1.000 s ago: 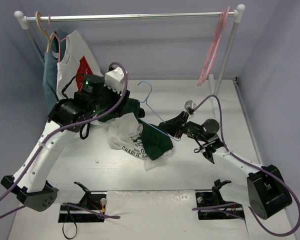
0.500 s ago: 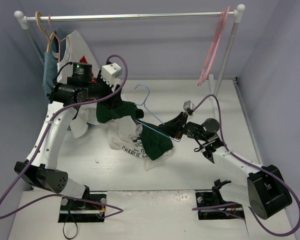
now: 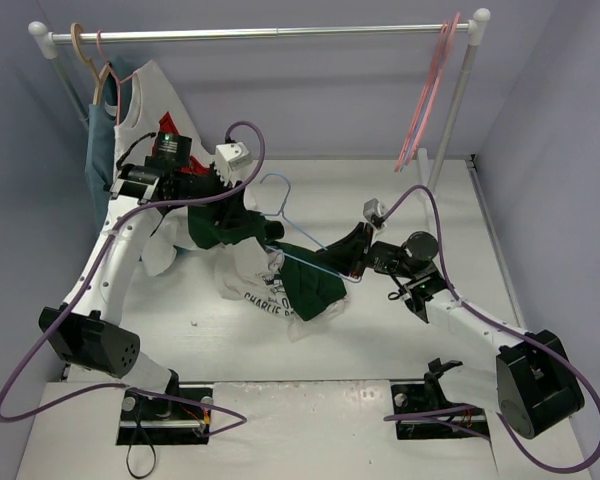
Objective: Place the t-shirt on the hanger
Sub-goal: Place tshirt on hanger
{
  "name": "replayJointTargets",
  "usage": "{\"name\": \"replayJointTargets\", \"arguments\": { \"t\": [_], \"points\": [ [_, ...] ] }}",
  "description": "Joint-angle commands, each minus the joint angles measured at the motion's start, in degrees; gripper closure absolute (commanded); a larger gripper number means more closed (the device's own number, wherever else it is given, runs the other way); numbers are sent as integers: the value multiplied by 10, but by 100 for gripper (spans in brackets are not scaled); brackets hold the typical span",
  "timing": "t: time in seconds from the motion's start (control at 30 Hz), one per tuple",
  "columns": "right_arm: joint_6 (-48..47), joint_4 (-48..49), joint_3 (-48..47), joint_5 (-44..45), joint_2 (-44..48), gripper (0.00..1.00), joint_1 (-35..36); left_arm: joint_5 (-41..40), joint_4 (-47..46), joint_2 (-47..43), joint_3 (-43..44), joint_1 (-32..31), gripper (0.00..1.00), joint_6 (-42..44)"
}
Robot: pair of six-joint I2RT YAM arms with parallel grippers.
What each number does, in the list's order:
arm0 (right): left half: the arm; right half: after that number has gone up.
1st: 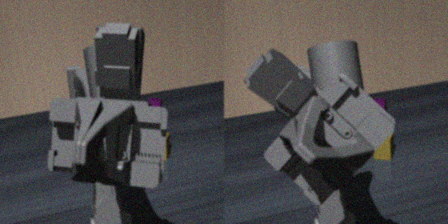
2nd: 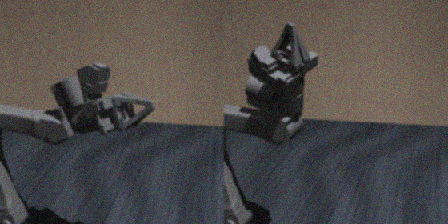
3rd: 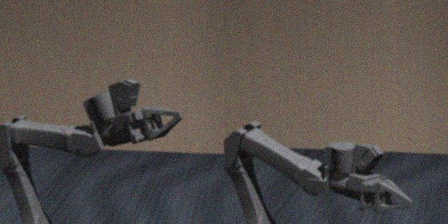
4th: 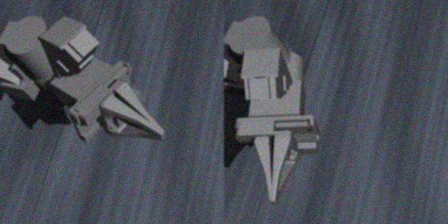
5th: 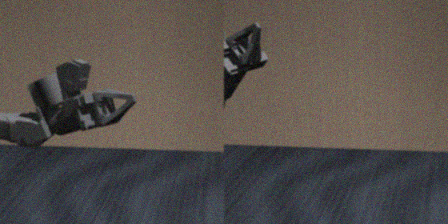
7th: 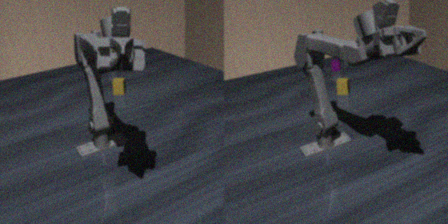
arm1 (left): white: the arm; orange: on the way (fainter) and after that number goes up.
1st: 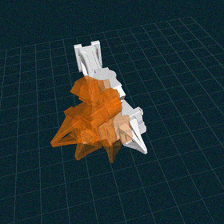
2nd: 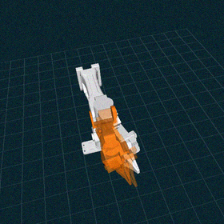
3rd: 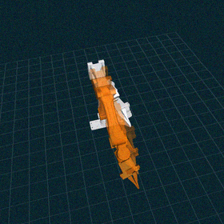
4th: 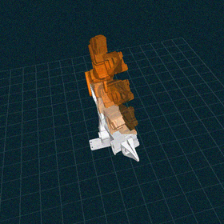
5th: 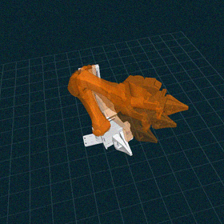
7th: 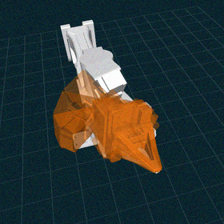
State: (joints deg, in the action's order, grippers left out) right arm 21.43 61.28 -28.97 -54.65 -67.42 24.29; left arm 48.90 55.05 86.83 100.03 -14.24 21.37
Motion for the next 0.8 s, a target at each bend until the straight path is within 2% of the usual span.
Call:
{"name": "replayJointTargets", "arguments": {
  "t": [0.0,0.03,0.07,0.17,0.4,0.77],
  "points": [
    [-9,65,-41,-9,4,100,-4,32,-21,-27,-14,2,53,15],
    [-8,64,-42,-10,4,100,-4,28,-27,-32,-24,2,57,7],
    [-7,67,-43,-12,0,100,-5,29,-30,-33,-26,2,65,5],
    [0,67,-48,-20,-6,100,-4,55,-28,-35,-27,2,71,4],
    [5,57,-66,-34,-17,100,-4,130,-27,-39,-40,-1,70,-4],
    [11,50,-101,-52,-40,100,-4,157,-28,-42,-44,-11,65,-11]
  ]
}}
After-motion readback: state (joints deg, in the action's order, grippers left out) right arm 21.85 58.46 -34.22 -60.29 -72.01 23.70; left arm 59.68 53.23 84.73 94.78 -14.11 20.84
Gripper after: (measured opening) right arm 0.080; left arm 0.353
